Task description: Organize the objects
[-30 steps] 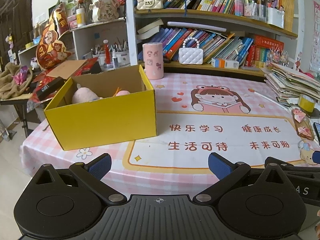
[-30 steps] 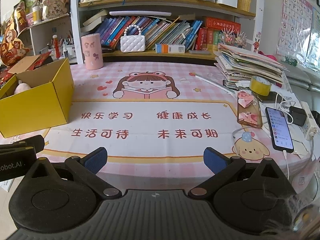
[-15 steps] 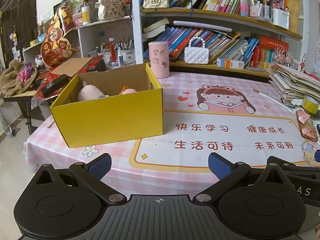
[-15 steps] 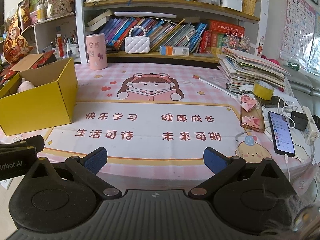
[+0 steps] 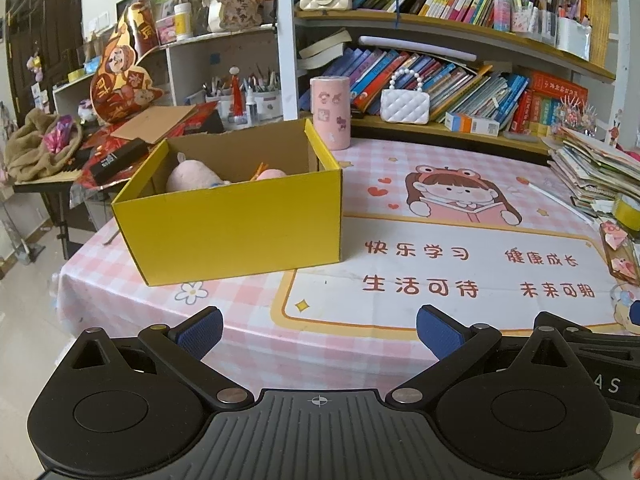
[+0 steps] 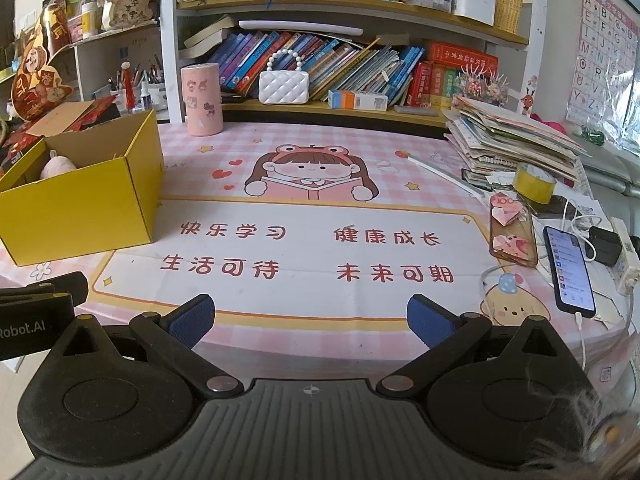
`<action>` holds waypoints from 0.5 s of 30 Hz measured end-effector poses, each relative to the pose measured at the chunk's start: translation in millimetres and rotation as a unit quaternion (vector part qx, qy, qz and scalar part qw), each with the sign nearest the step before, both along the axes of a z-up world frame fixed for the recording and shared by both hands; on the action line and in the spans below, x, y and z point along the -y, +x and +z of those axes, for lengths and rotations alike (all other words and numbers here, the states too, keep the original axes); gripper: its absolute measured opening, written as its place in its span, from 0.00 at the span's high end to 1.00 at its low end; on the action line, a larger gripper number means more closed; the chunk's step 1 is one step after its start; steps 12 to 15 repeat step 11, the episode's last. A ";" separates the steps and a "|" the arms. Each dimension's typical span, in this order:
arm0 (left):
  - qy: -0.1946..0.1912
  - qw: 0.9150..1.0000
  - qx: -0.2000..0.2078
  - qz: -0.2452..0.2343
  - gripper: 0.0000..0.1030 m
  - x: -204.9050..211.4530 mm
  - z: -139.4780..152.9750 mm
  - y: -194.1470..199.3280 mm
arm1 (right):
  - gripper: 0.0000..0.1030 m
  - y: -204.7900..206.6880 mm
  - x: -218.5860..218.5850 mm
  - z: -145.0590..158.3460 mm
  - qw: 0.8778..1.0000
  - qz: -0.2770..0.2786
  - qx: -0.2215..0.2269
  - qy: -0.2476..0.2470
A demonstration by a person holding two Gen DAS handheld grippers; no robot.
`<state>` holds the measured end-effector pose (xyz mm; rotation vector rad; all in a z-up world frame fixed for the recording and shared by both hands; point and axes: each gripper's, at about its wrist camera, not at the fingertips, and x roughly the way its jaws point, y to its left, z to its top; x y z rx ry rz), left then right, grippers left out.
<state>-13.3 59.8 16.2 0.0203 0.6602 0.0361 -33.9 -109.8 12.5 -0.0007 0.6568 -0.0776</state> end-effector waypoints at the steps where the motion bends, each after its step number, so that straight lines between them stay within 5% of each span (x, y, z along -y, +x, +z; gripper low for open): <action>1: 0.000 1.000 0.000 0.000 0.00 0.0 -0.1 -0.1 | 0.00 0.7 -0.5 -0.4 1.000 0.000 -0.001 0.000; 15: -0.002 1.000 -0.007 0.000 0.00 -1.2 -1.9 4.8 | 0.00 7.1 -2.5 -3.4 1.000 -0.001 -0.009 -0.001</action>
